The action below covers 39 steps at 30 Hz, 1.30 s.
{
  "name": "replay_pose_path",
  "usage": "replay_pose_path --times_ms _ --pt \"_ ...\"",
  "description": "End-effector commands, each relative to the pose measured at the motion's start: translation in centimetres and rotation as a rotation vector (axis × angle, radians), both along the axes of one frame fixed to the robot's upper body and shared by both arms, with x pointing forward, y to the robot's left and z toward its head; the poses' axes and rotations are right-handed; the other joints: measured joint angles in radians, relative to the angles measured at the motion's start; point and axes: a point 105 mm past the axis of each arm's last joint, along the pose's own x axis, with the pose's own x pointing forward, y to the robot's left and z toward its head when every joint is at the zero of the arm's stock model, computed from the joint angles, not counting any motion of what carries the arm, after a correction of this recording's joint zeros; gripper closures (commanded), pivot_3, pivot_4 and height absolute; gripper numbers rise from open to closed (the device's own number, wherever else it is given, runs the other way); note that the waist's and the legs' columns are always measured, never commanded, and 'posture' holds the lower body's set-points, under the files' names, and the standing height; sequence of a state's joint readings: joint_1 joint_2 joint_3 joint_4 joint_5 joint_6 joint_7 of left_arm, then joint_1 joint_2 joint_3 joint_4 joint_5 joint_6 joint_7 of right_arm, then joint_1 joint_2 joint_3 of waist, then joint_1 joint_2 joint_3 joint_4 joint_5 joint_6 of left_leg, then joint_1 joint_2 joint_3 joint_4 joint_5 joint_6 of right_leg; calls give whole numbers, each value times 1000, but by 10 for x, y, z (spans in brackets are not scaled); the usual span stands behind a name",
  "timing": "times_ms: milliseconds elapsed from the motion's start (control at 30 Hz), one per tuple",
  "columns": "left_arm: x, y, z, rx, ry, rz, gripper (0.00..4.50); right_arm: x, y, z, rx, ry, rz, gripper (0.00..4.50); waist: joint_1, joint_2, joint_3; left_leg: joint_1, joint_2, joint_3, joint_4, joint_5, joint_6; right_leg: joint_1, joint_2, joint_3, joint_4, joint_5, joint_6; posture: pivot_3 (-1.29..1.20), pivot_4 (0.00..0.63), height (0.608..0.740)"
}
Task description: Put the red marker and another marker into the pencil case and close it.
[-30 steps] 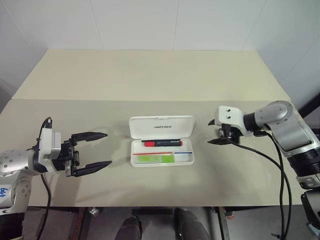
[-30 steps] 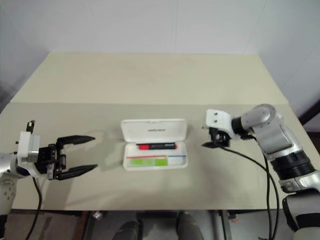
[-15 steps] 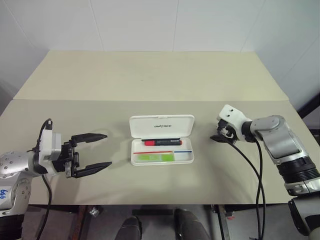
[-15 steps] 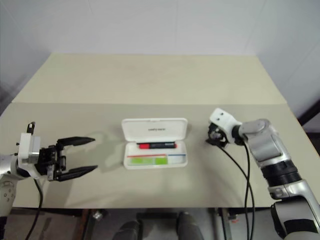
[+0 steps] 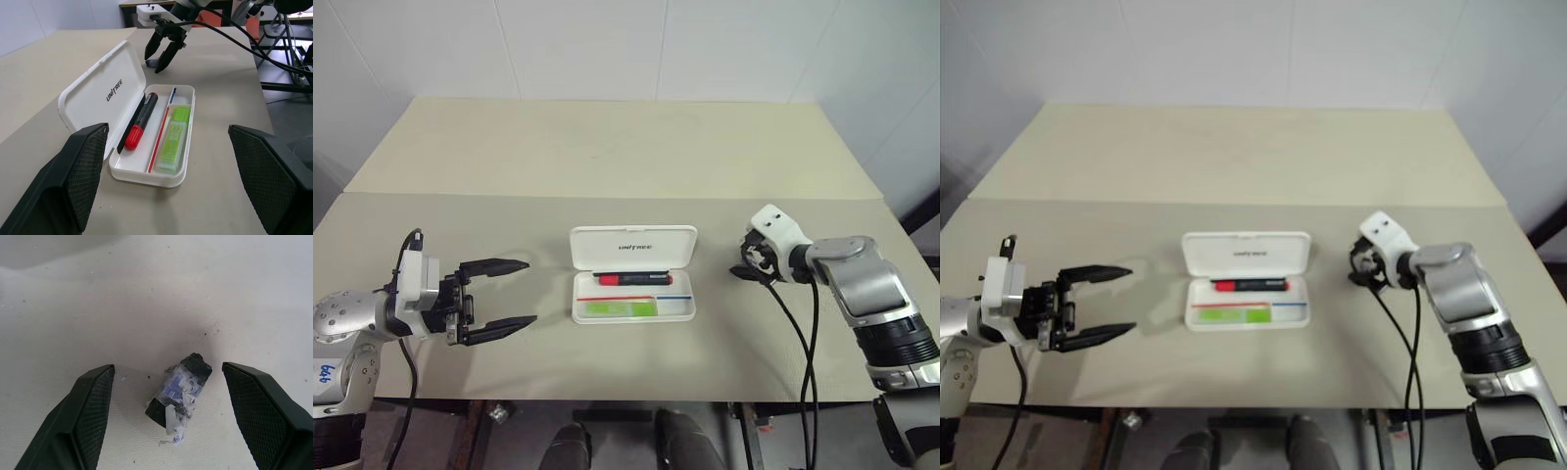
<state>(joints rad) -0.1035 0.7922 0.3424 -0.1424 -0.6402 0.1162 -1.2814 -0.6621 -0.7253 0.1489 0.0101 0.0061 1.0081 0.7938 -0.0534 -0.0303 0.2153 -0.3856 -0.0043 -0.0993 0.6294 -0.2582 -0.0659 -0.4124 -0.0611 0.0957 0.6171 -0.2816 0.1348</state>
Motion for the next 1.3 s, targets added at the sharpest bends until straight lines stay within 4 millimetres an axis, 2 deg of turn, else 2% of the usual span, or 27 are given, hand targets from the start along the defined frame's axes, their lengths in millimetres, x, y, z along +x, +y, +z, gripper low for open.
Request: replay_pose_path --times_ms 33,333,433,533,700,733,900,967,1067,1167,1300 --pt "-1 0 3 -4 -27 -8 332 3 -11 -4 -8 29 -106 34 -1 0 0 0 0 0 0 0 0 0 0 0 0 0 -2 0 150 740" --pt "-3 -1 2 -3 -26 -3 332 -5 -17 -23 -32 146 -174 34 1 -3 -2 0 0 0 0 1 1 3 0 0 -5 0 -5 0 150 740" --pt "-3 -1 2 -2 -28 -1 332 -6 -19 -26 -51 162 -178 592 1 -6 -4 0 0 0 0 1 1 3 0 0 -6 0 -5 0 150 740" --pt "-3 -1 3 -2 -30 1 332 -6 -18 -26 -53 167 -169 1578 3 -9 -6 0 0 0 0 1 1 4 0 0 -7 0 -6 0 150 740" --pt "-2 1 3 -2 -33 6 332 7 -12 -10 -72 65 -77 3212 3 -9 -6 0 0 1 0 3 5 8 -1 0 -18 4 -10 0 150 740" --pt "-2 1 3 -2 -33 6 332 9 -10 -7 -71 51 -63 3373 2 -9 -6 0 0 2 0 3 5 9 -1 0 -20 4 -10 0 150 740" --pt "-2 1 4 -3 -35 5 332 18 15 27 -53 -100 125 3374 -2 -5 -4 0 1 3 0 4 6 10 -1 1 -25 7 -9 0 150 740" --pt "-1 1 4 -4 -36 4 332 16 21 33 -49 -119 176 3374 -3 -3 -2 -3 1 4 -3 4 6 5 0 2 -23 7 -9 0 150 740" --pt "-1 0 4 -7 -38 3 332 8 31 38 -61 -124 274 3374 -2 -1 -1 -4 1 5 -5 3 5 -2 0 2 -14 11 4 0 150 740" --pt "-1 0 7 -26 -47 0 332 -14 40 37 -133 -106 463 3374 0 1 0 -4 1 4 -10 3 5 -4 0 2 -13 8 3 0 150 740" --pt "-1 3 7 -34 -51 3 332 -39 58 43 -118 -78 637 3374 -2 1 0 -4 1 5 -13 2 4 -5 -1 1 -13 6 4 0 150 740"
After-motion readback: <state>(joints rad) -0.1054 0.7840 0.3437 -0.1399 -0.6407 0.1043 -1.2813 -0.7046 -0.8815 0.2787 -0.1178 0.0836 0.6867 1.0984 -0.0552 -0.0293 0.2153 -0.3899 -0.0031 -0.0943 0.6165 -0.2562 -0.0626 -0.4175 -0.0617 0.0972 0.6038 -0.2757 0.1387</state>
